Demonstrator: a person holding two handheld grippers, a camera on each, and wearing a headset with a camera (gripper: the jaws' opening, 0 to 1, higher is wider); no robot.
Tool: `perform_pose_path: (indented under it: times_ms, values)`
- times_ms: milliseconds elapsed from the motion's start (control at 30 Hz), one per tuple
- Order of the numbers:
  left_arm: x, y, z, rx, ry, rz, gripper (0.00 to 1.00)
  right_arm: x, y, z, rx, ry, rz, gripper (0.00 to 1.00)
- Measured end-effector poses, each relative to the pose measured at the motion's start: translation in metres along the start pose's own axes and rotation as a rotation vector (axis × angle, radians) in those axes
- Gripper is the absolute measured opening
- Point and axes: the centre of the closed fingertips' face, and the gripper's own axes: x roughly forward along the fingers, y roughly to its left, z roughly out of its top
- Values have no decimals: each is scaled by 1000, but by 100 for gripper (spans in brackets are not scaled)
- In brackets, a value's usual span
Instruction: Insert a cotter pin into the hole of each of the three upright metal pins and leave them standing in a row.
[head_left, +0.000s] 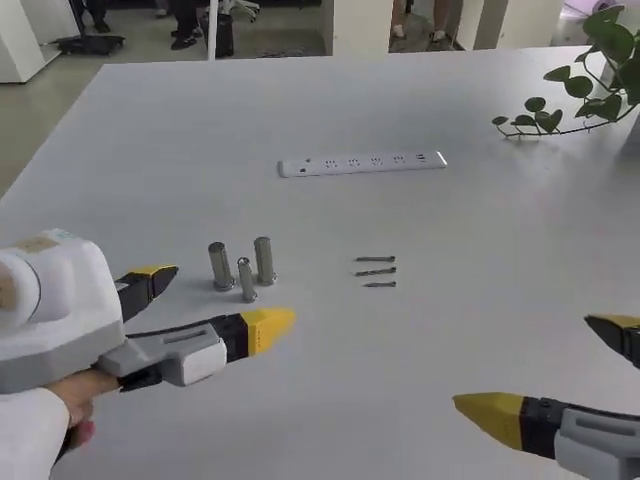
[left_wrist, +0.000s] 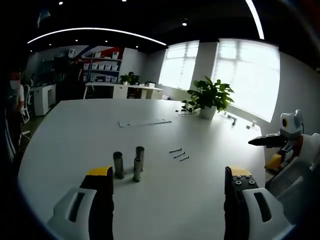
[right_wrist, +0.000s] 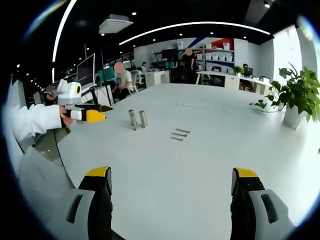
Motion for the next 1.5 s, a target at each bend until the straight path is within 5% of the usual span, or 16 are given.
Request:
perform_pose_path:
  times_ms: [300,700,967,1200,1300,1500]
  values:
    - [19,5,-1,-8,1,-26,88,2,7,-5,-21,33,25,99]
    - [41,12,-15,14,76,-26,81,11,17,-15,-29,66,60,99]
    - [56,15,-17,-44,76,-18,73,11,17,-14,-11,59,82,99]
    - [67,23,-23,-18,102,15,62,12,20,-14,-10,55,91,99]
    - [67,33,-36,59,181,61,56,12,21,-14,-14,55,96,99]
    - [72,38,-40,39,181,103,49,13,27,-13,-32,45,117,99]
